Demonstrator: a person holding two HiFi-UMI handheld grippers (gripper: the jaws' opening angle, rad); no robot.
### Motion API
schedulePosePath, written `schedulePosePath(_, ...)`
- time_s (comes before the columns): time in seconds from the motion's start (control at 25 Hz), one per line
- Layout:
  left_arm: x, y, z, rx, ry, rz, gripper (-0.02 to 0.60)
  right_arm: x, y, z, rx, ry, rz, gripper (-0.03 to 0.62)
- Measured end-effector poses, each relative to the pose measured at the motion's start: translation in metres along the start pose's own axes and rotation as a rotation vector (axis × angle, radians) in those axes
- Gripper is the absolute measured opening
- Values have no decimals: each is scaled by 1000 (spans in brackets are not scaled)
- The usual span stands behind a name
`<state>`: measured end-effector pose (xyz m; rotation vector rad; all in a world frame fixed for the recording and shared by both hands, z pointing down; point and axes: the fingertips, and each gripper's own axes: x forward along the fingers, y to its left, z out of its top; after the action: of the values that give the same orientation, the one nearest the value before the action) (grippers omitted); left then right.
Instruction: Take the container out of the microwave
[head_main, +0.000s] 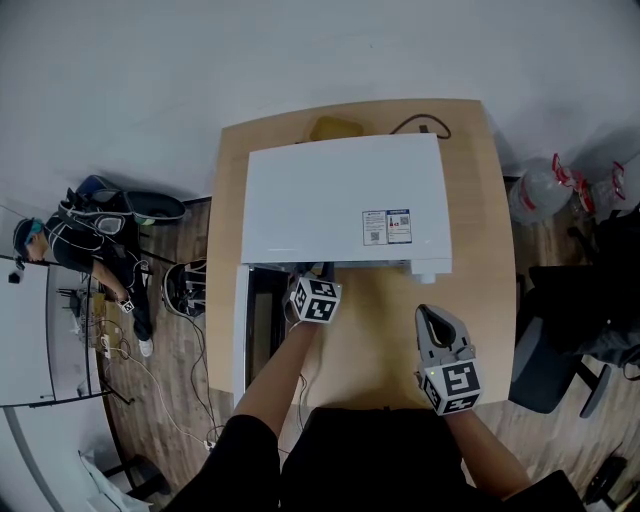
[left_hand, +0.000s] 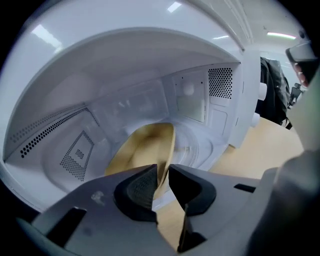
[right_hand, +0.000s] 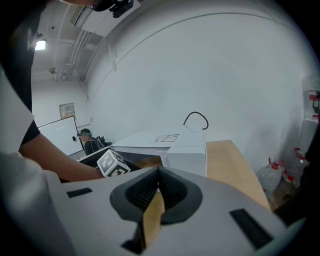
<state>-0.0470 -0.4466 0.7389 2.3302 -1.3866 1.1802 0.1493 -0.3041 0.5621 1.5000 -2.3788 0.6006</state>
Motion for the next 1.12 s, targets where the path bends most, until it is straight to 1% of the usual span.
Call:
schedulePosePath(0.12, -7, 2, -1, -2, -6, 12, 29, -3, 3, 0, -1, -2, 0, 58)
schedulePosePath(0.24, -14, 0, 0, -15, -21, 4, 29, -7, 7, 1, -7, -10, 1, 58)
schedulePosePath(0.44, -31, -6, 3, 1, -51, -10, 29, -17, 17, 3, -9, -25, 3, 60)
schedulePosePath(0.68, -54, -17, -2, 2, -75, -18, 29, -33, 31, -2, -20, -40, 7, 60)
schedulePosePath(0.92, -82, -29, -10, -16, -103, -31, 29, -50, 46, -4, -39, -65, 11, 60)
schedulePosePath(1.12, -105, -39, -25, -43, -122, -41, 29, -64, 53, -7, -49, -83, -21, 60)
